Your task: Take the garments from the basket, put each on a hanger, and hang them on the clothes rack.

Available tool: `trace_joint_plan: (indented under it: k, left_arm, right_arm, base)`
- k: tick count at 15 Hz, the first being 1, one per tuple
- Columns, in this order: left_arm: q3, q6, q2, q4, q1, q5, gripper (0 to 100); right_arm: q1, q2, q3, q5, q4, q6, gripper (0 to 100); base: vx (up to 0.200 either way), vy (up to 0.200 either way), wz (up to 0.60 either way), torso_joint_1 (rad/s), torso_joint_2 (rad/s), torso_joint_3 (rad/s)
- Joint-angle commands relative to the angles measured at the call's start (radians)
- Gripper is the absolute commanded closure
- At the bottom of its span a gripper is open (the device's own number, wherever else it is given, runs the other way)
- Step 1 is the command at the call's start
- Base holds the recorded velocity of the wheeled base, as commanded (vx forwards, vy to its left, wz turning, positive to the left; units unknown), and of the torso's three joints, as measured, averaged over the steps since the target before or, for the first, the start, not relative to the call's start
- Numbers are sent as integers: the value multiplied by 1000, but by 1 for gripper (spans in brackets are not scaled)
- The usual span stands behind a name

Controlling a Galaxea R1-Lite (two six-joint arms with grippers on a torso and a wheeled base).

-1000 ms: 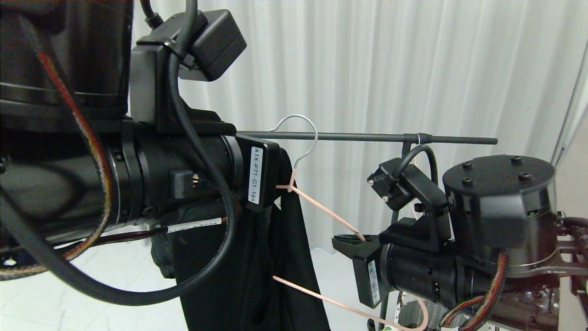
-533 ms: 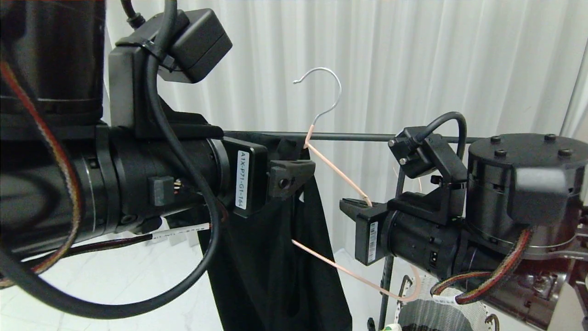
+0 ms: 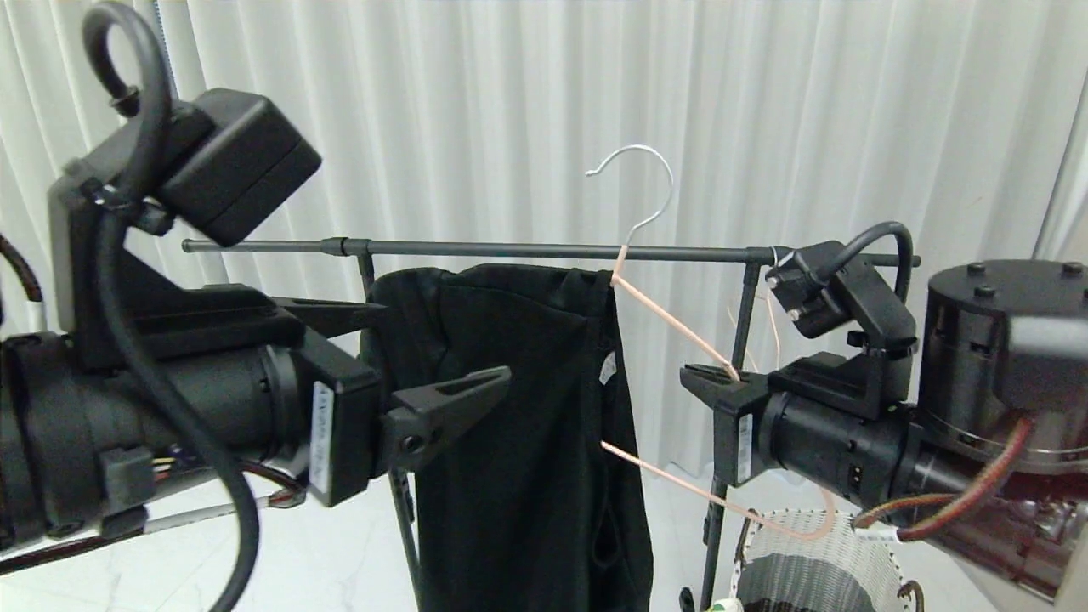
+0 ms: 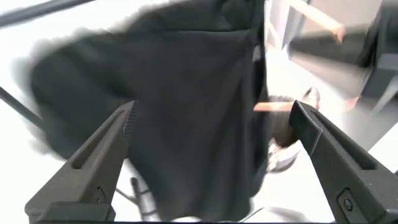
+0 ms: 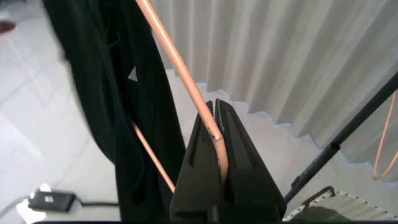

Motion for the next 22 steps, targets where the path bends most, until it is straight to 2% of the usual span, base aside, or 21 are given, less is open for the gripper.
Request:
trace_joint_plan:
  k: [1,2,3,4,5,7,10,13,20,21,22]
  left_arm:
    - [104,147,-137,-1,167,-209,0]
    - [119,184,-146,-1,211,-272,0]
    - [143,279,-152,-3,297,-392,0]
    - [153,323,-147,-3,308,-433,0]
    - [159,339,-140,-3,303,-459,0]
    - [188,340,-112,-3,200,-522,0]
    - [203,339,-37,-3,101,-527,0]
    - [219,340,-2,-3,19,-562,0]
    - [260,343,15,-1,6,-560,0]
    - [265,343,17,-1,6,-559,100]
    - [272,343,17,-1,6,-559,100]
  right_arm:
    - [1,-104,137,58,0,-53,100]
    - [3,-119,165,69,0,-69,100]
    - [18,-156,225,87,-2,-91,100]
    - [49,-179,255,87,-6,-89,100]
    - [81,-194,289,87,-22,-91,100]
    - [153,-196,346,78,-91,-94,100]
    - [220,-196,366,64,-106,-119,100]
    - [240,-196,366,64,-106,-155,100]
    - [246,-196,360,64,-108,-180,100]
    - [245,-196,360,64,-115,-180,100]
    - [246,-196,360,64,-123,-180,100]
  base:
    - [0,0,0,0,0,0]
    - [0,0,0,0,0,0]
    - [0,0,0,0,0,0]
    - [0,0,0,0,0,0]
    - [0,0,0,0,0,0]
    - [0,0,0,0,0,0]
    - [0,0,0,0,0,0]
    - [0,0,0,0,0,0]
    - [0,0,0,0,0,0]
    - [0,0,0,0,0,0]
    - [0,0,0,0,0,0]
